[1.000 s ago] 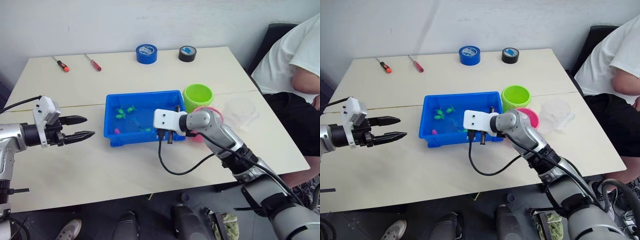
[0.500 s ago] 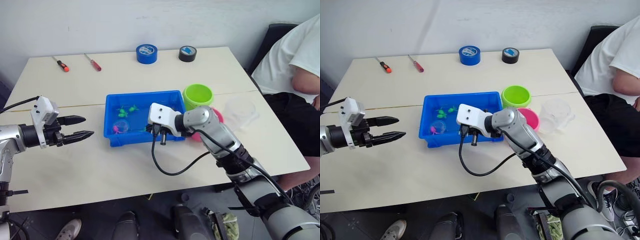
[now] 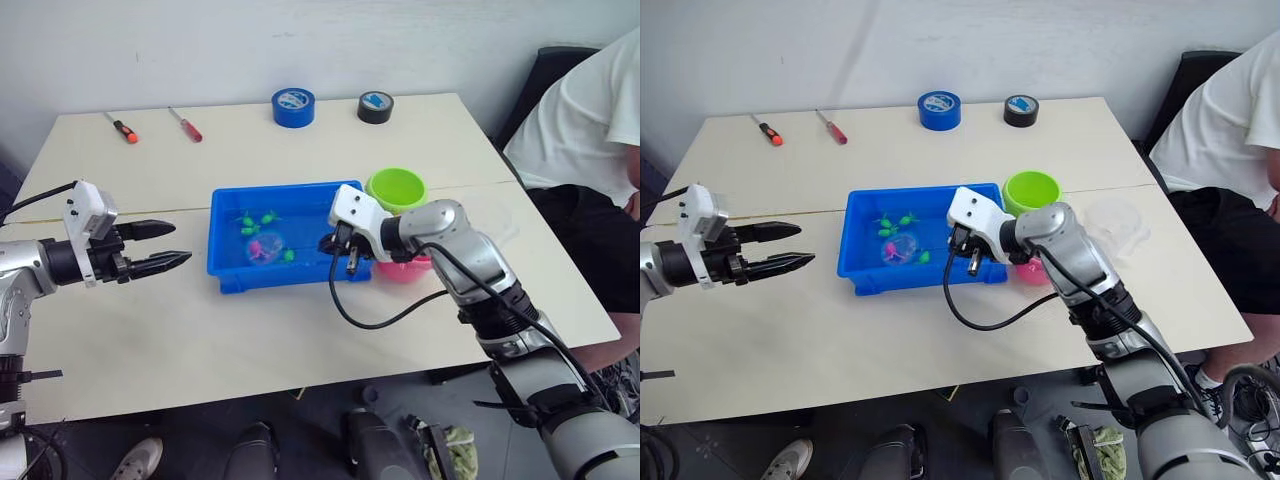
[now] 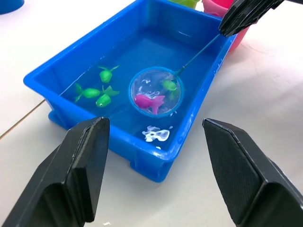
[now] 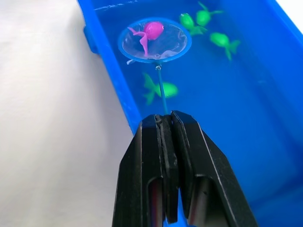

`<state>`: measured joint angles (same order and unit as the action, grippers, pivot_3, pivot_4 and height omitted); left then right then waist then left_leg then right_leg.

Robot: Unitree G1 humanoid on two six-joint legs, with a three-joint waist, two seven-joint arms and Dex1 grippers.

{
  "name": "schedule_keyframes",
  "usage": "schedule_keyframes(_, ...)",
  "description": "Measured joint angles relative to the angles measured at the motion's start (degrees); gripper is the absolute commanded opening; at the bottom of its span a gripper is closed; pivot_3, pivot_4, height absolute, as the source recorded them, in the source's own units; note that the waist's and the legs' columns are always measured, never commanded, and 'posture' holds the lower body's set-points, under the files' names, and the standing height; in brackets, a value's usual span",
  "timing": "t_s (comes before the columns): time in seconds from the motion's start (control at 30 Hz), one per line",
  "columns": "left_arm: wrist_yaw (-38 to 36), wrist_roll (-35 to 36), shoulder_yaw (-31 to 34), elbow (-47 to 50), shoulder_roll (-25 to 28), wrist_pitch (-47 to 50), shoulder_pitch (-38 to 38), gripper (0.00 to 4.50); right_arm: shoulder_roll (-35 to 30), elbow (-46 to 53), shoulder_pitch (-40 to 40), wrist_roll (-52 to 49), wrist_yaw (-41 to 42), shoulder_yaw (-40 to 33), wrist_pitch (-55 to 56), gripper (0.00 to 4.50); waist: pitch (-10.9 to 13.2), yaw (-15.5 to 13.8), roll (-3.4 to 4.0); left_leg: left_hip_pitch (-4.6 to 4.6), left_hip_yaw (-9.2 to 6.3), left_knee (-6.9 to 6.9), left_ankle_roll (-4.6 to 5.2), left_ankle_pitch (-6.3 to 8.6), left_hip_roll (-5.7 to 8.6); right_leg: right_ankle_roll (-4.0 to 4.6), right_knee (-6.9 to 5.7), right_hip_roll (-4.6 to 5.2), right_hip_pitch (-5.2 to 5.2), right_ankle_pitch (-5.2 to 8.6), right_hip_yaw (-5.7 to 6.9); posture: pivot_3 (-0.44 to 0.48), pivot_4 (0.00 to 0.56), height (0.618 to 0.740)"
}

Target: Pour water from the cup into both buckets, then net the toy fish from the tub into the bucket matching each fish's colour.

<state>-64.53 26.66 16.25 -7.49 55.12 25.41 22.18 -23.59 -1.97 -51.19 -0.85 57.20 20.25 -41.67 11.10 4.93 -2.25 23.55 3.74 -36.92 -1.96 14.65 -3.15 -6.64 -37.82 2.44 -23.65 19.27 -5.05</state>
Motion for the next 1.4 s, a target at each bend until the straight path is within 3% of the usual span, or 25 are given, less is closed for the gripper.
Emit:
schedule_keyframes(0.6, -1.38, -0.12, -4.19, -2.27, -2.53, -0.6, 4.85, 3.46, -2.71, 2.71, 1.06, -4.34, -2.69, -3.85, -1.25, 0.0, 0.0, -0.2, 0.0, 0.05, 0.0, -0.02, 0.01, 0.01, 0.02, 0.0, 0.02, 0.01, 0.01, 0.0, 0.01, 0.0, 0.15, 0.734)
schedule_keyframes(0.8, -2.36, -0.32, -7.31, -2.92, -5.22, -1.02, 10.07, 3.46, -8.85, 8.18, 5.36, -7.7, -3.52, -10.98, -2.38, 0.0, 0.0, -0.72, 0.0, 0.15, -0.04, -0.09, 0.08, 0.05, 0.13, -0.01, 0.09, 0.06, 0.01, 0.0, 0.02, 0.0, 0.15, 0.734)
schedule_keyframes(1.13, -4.22, -1.4, -11.25, -7.86, -9.77, -2.21, 16.45, 3.46, -25.6, 25.16, 21.63, -14.71, -3.45, -28.9, -9.96, 0.0, 0.02, -1.75, 0.02, 0.14, 0.0, -0.09, 0.14, 0.08, 0.12, -0.03, 0.18, -0.02, 0.01, -0.01, -0.07, 0.0, 0.15, 0.734)
schedule_keyframes(1.4, -6.95, -4.05, -13.75, -17.22, -12.7, -5.89, 22.54, 3.46, -31.2, 32.88, 35.04, -17.12, -6.49, -41.16, -14.65, 0.0, 0.02, -2.13, 0.02, 0.16, -0.01, -0.16, 0.15, 0.08, 0.18, -0.06, 0.22, -0.02, 0.06, -0.02, -0.07, 0.0, 0.15, 0.734)
